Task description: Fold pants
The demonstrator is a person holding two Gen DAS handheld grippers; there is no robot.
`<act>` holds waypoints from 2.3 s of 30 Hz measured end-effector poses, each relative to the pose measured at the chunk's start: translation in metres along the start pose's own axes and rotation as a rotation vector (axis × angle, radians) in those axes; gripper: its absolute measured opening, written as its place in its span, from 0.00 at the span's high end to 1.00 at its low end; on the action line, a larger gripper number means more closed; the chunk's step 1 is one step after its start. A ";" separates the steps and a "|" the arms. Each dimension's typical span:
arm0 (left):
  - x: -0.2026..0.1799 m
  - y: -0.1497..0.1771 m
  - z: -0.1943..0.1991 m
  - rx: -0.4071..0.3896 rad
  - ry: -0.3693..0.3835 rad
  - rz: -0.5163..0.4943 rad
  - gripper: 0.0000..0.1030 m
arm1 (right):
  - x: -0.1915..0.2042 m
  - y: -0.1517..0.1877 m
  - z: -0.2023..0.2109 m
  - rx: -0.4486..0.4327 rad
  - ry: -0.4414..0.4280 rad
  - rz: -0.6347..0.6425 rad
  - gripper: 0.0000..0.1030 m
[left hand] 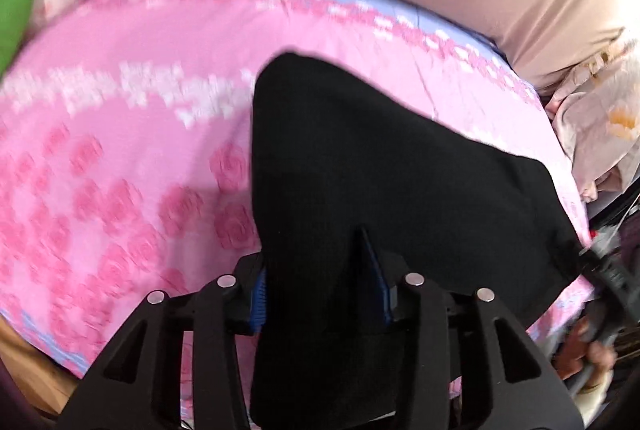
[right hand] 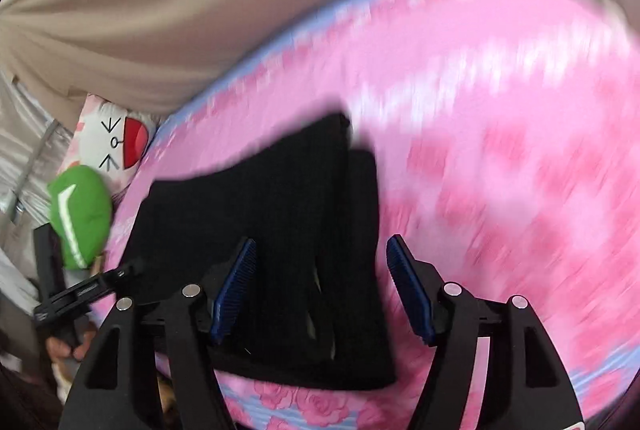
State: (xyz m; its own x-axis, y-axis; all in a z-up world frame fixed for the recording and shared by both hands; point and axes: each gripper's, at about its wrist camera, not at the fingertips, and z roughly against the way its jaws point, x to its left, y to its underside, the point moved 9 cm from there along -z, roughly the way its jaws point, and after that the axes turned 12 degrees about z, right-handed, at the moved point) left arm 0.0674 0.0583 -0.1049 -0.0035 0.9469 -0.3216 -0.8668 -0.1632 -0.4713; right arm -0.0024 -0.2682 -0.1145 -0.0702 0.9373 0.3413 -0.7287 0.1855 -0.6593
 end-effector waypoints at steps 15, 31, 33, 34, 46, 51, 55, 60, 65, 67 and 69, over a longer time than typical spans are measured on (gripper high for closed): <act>0.017 -0.003 -0.016 -0.033 -0.133 -0.043 0.42 | 0.037 -0.074 -0.020 -0.018 0.071 0.244 0.92; 0.035 -0.009 0.013 -0.130 -0.221 -0.057 0.33 | 0.208 -0.057 -0.075 0.116 -0.182 0.524 0.80; 0.055 -0.010 0.025 -0.138 -0.228 -0.020 0.34 | 0.240 -0.055 -0.105 0.169 -0.244 0.559 0.80; 0.064 -0.011 0.029 -0.145 -0.240 -0.004 0.34 | 0.251 -0.053 -0.119 0.197 -0.272 0.566 0.80; 0.085 -0.008 0.041 -0.158 -0.266 0.011 0.34 | 0.257 -0.058 -0.181 0.211 -0.196 0.455 0.89; 0.048 0.002 0.042 -0.155 -0.202 -0.069 0.31 | 0.171 -0.041 -0.079 0.090 -0.011 0.381 0.88; 0.026 0.013 0.026 -0.106 -0.177 -0.115 0.30 | 0.062 -0.020 -0.001 0.026 0.257 0.220 0.30; 0.009 0.025 0.008 -0.071 -0.197 -0.150 0.30 | 0.031 0.018 0.012 0.045 0.096 0.051 0.34; 0.010 0.024 0.011 -0.080 -0.228 -0.143 0.27 | 0.044 0.017 0.006 0.029 0.072 0.116 0.86; 0.011 0.025 0.016 -0.075 -0.221 -0.135 0.26 | 0.061 0.007 0.040 -0.032 0.039 0.153 0.88; 0.011 0.027 0.018 -0.074 -0.222 -0.139 0.21 | 0.062 0.011 0.056 -0.038 0.096 0.198 0.89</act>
State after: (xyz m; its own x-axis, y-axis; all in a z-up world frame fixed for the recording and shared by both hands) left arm 0.0350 0.0690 -0.1068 -0.0038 0.9979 -0.0652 -0.8276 -0.0397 -0.5599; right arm -0.0526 -0.2249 -0.0629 -0.1425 0.9800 0.1386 -0.6809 0.0045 -0.7324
